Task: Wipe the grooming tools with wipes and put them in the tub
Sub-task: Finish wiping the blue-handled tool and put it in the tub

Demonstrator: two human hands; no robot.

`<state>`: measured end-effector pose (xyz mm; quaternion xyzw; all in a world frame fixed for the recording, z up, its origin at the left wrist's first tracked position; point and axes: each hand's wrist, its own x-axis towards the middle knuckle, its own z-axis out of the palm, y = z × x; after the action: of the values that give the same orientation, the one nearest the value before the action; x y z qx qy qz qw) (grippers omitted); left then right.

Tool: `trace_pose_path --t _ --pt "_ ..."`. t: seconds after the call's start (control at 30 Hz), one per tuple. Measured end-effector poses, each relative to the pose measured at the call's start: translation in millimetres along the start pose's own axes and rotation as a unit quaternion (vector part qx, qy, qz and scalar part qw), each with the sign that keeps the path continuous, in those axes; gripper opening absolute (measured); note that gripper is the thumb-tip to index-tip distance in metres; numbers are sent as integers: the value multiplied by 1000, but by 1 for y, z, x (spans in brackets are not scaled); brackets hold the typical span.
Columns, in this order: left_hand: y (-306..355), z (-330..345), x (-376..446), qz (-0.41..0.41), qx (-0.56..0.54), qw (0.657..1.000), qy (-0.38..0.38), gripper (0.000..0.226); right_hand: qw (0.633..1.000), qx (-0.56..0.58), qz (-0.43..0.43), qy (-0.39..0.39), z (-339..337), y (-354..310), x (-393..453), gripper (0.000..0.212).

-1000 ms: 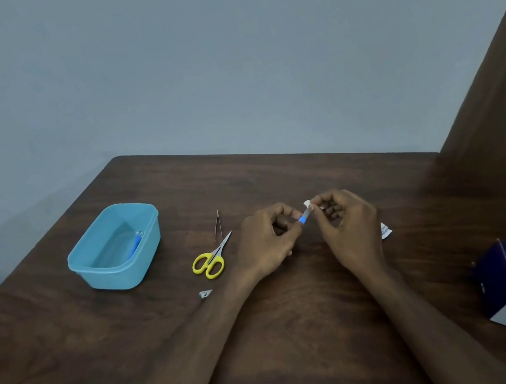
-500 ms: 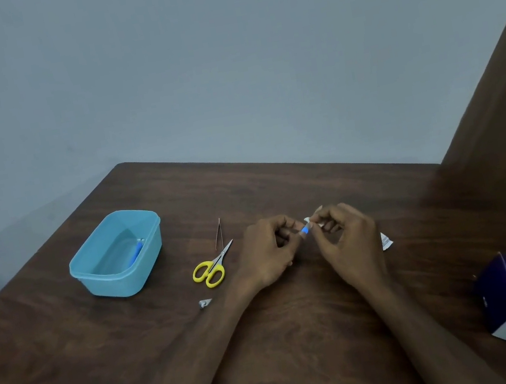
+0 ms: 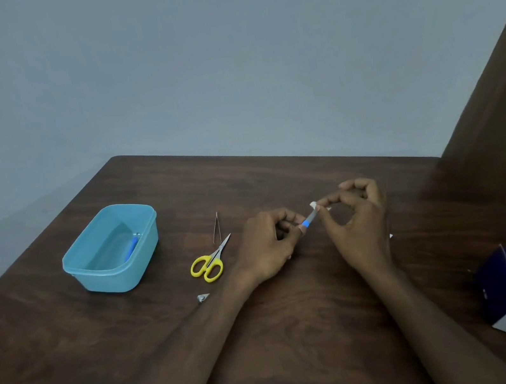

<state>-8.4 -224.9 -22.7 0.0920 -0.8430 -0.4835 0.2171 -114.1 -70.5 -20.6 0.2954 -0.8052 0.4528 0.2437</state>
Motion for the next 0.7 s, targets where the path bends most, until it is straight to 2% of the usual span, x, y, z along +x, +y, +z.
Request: trace_pose_path --t 0.1,0.27,0.33,0.57,0.63,0.7 --pt "-2 1 0 -2 -4 1000 1 7 1000 3 21 19 -2 3 4 8" --pt "-1 1 1 2 -10 1000 6 7 998 28 -35 -41 -2 -1 -7 10" --pt "-1 1 1 2 -14 1000 7 7 999 28 -31 -32 -2 -1 -3 12" --pt "-5 1 3 -10 -18 1000 11 8 997 31 47 56 -2 5 7 6" --pt "-7 1 4 -18 -36 999 23 8 992 73 75 69 -2 3 6 6" --pt "-10 1 4 -24 -79 996 36 9 973 169 151 51 1 0 5 7"
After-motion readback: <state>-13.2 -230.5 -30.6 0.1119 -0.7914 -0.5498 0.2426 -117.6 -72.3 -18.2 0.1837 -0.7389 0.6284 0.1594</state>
